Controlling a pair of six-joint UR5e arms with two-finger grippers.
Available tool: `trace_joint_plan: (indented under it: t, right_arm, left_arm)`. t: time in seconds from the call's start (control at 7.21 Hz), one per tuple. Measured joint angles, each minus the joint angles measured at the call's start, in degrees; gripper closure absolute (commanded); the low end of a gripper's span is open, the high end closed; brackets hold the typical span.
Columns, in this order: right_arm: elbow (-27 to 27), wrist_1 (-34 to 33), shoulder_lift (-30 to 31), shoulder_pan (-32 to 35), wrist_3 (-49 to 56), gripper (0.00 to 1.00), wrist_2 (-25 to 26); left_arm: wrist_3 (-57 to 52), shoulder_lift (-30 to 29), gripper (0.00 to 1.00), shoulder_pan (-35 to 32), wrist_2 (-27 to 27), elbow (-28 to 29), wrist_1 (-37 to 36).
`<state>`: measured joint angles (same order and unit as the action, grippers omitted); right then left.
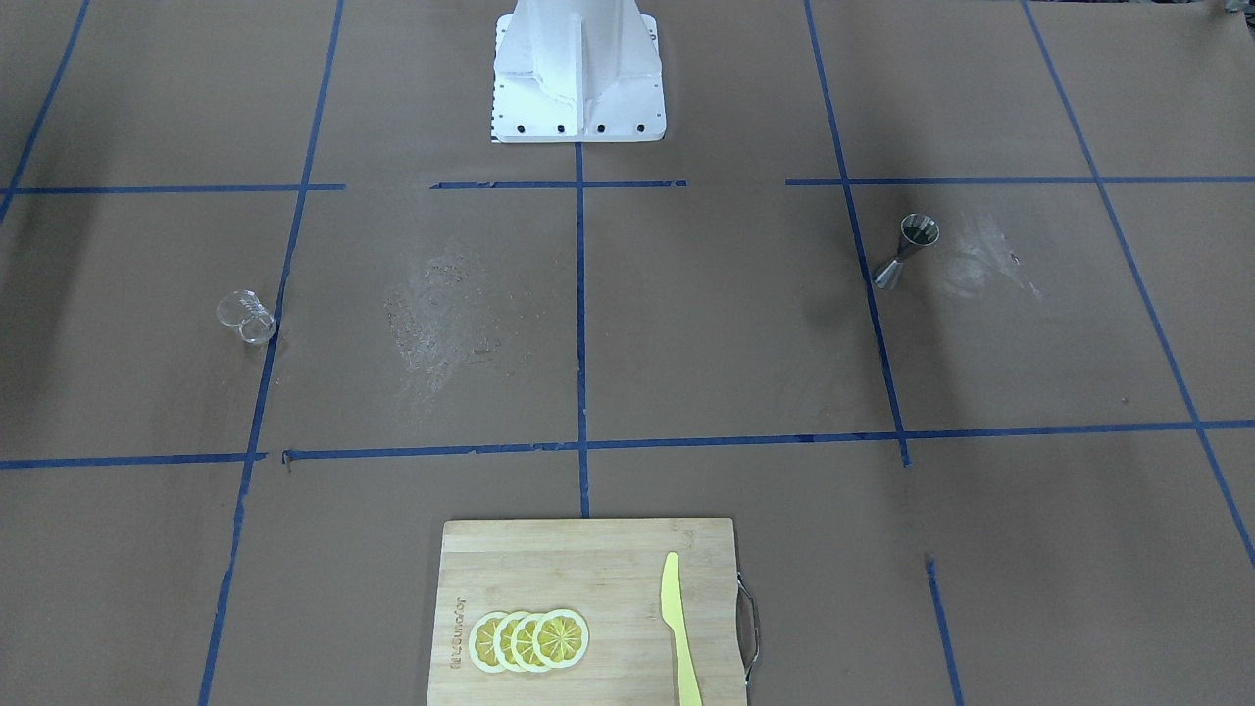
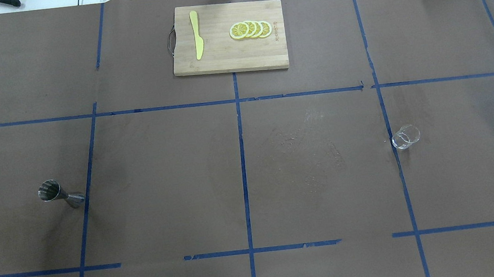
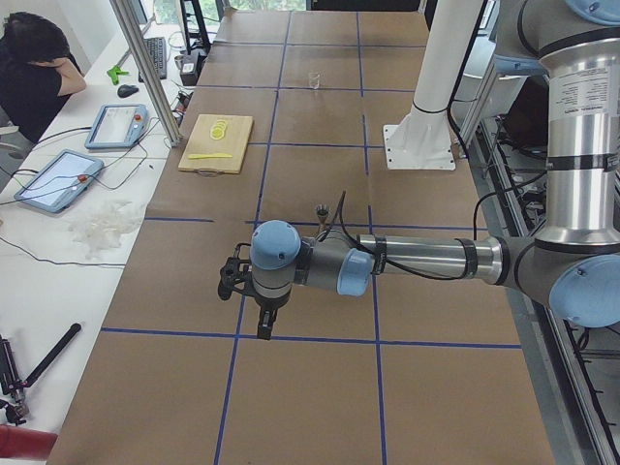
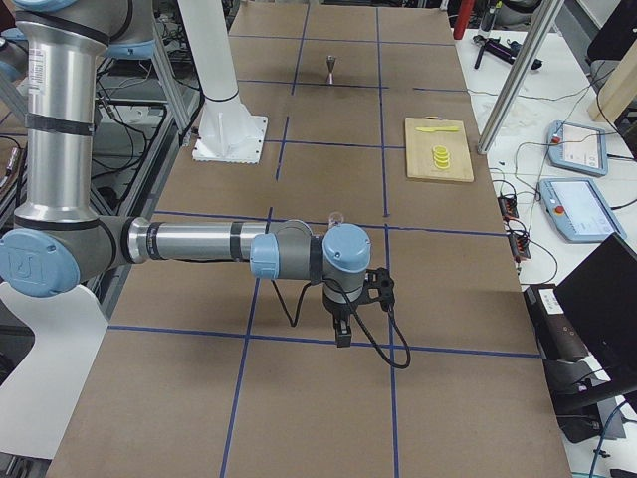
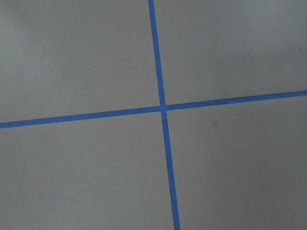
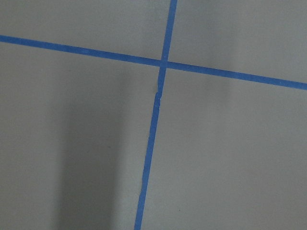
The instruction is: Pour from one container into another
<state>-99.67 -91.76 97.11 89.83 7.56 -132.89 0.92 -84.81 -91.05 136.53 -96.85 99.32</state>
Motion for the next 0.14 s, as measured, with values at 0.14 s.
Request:
trace_joint_plan:
  t: [0.14]
  right_arm:
    - [0.0,0.0,0.0,0.0,0.0,0.0,0.0]
  left_arm:
    - [-0.02,0.0,0.0,0.0,0.0,0.0,0.0]
